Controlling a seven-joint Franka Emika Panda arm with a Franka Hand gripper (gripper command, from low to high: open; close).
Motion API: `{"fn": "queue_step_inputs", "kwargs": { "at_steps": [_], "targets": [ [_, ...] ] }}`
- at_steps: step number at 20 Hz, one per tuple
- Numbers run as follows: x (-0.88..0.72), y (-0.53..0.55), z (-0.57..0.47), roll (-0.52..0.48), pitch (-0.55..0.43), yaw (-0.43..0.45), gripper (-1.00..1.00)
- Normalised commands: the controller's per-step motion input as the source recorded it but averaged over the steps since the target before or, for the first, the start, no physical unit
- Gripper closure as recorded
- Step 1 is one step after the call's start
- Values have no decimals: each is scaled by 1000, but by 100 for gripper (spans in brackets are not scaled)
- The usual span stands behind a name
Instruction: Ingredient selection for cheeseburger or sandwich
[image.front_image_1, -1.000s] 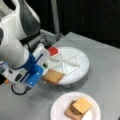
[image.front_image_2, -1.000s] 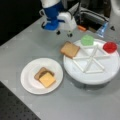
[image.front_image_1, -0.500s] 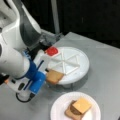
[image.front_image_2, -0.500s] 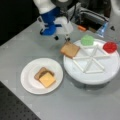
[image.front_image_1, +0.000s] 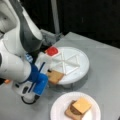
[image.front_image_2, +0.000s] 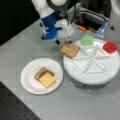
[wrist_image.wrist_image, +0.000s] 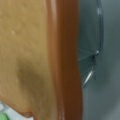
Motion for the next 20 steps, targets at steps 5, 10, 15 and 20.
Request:
{"fn": "queue_step_inputs", "kwargs": {
  "at_steps": [5,10,15,20],
  "targets": [
    [183,-157,-49,280,24,81,-100],
    [154,-116,-22,311,32,68,-100],
    [141,-126,-42,410,23,68,-100],
    [190,-327,-81,454,19,81,-100]
  ]
}}
